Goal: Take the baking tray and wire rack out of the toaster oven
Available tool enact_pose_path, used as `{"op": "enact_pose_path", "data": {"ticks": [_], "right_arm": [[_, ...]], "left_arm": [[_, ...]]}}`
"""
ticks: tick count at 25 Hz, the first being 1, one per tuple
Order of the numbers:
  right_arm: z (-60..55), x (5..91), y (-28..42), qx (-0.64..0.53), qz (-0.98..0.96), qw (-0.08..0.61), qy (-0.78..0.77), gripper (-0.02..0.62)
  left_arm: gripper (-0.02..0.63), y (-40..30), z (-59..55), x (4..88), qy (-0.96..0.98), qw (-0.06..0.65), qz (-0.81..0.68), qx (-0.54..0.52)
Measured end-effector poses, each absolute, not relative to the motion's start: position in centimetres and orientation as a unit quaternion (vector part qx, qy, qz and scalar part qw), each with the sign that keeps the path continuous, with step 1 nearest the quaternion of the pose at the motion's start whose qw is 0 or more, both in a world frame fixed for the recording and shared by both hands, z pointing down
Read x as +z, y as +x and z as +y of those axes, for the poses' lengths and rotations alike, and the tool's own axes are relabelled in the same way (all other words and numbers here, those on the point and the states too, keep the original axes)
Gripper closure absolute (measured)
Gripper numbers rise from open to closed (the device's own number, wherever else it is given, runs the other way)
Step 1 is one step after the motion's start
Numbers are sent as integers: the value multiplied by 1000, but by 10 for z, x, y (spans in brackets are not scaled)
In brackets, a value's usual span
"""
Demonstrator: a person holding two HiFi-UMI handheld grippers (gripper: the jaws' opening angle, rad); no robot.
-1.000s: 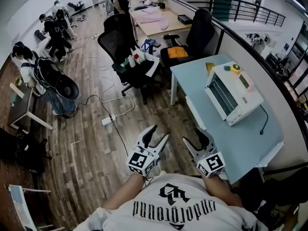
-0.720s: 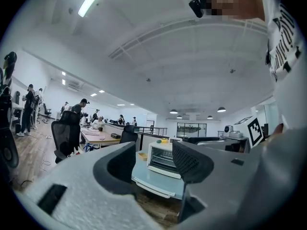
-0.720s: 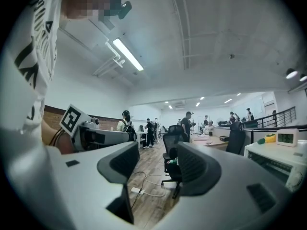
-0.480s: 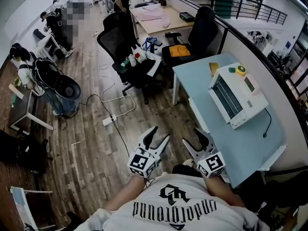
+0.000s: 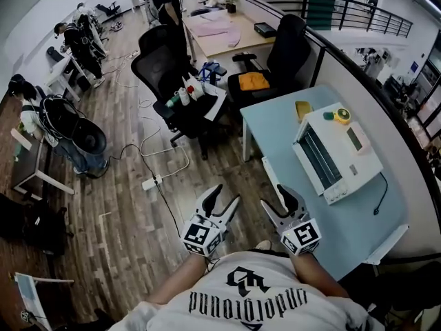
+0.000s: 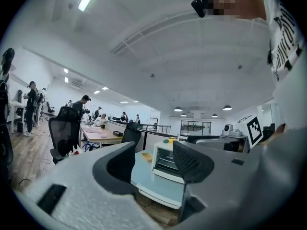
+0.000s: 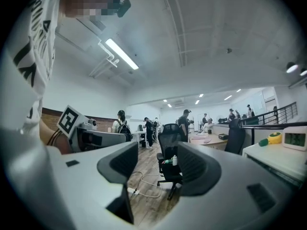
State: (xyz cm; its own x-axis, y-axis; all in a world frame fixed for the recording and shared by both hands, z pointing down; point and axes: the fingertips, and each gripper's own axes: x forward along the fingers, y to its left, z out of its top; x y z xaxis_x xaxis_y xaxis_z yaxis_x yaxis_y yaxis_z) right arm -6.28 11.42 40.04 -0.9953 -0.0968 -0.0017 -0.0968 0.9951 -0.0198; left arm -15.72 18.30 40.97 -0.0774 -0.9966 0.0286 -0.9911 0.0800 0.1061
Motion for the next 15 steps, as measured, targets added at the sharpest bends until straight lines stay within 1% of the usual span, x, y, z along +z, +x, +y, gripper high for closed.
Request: {"op": "enact_pose_path", "data": {"ticks": [8, 15], "right_arm": [[12, 399, -38, -14, 995, -2, -94, 348], [-46, 403, 6, -10, 990, -4, -143, 348]], "left_arm": [[354, -136, 78, 407, 703, 44, -709, -22], [354, -100, 7, 412, 739, 48, -671, -25]]}}
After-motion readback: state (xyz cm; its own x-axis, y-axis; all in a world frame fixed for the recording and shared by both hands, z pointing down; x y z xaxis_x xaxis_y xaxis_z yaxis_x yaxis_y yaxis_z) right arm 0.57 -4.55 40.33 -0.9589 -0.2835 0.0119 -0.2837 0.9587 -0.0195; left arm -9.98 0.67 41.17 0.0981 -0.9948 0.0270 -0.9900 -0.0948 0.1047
